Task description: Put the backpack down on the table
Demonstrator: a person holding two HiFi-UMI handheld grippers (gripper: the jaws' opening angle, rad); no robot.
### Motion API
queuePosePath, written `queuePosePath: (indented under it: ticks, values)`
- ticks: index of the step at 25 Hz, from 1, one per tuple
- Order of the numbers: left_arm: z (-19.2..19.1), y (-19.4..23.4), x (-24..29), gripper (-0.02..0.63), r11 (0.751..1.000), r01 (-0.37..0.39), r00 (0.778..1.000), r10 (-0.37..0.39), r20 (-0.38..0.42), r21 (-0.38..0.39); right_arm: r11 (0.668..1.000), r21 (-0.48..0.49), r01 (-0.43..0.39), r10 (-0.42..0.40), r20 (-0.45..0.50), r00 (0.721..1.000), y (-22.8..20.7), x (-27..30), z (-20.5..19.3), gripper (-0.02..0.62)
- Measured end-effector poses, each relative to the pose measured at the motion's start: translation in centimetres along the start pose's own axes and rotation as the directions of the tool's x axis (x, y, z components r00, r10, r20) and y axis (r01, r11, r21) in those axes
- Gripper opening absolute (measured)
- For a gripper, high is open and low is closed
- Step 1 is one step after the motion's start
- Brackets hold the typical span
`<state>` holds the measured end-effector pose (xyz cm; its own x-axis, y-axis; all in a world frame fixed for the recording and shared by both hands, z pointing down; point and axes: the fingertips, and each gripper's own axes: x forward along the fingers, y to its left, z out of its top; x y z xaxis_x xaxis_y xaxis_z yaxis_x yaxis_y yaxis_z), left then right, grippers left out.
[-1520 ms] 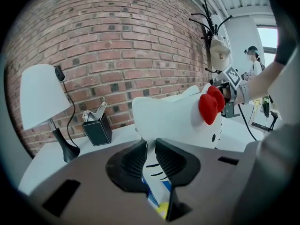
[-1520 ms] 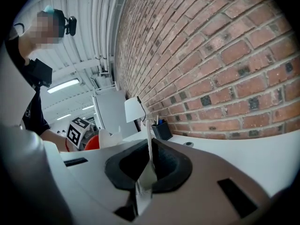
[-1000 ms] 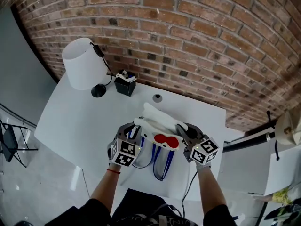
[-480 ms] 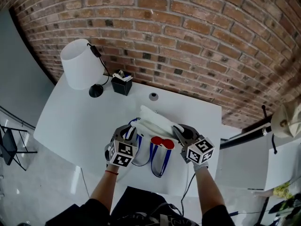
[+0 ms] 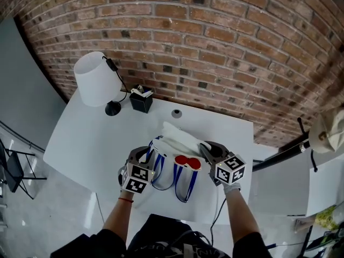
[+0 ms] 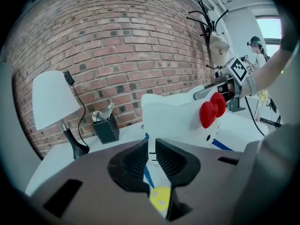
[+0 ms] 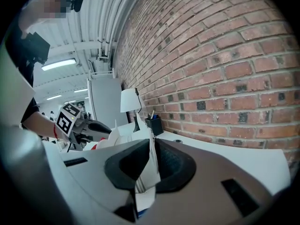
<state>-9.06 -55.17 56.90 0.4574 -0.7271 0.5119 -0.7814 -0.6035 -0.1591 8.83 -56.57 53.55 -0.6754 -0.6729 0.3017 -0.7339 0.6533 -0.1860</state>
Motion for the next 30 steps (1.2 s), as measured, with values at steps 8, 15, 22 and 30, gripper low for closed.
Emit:
queuePosePath:
  ticks: [8, 15, 22, 30]
  values:
    - [0.5, -2.4, -2.5, 0.005, 0.999, 0.037, 0.999, -0.037, 0.011, 0.020, 0.997, 0.070, 0.029, -0.032, 0.052, 0.998, -0.6, -1.5, 0.5, 0.061]
    - [0.4, -6.1, -4.4, 0.003, 0.995, 0.085, 0.996, -0.085, 0.002, 0.054, 0.994, 0.078, 0.071, -0.076, 0.061, 0.995, -0.5, -3.5, 0.3, 0.118]
    - [1.9, -6.7, -6.7, 0.003, 0.996, 0.040, 0.996, -0.033, 0.080, -0.082, 0.993, 0.085, 0.083, -0.093, 0.127, 0.987, 0.6, -6.2, 1.1, 0.127]
    - [2.8, -8.3, -9.2, 0.005, 0.990, 0.048, 0.990, -0.031, 0.134, -0.131, 1.000, 0.019, 0.007, -0.009, 0.153, 0.988, 5.6, -7.4, 0.5, 0.045]
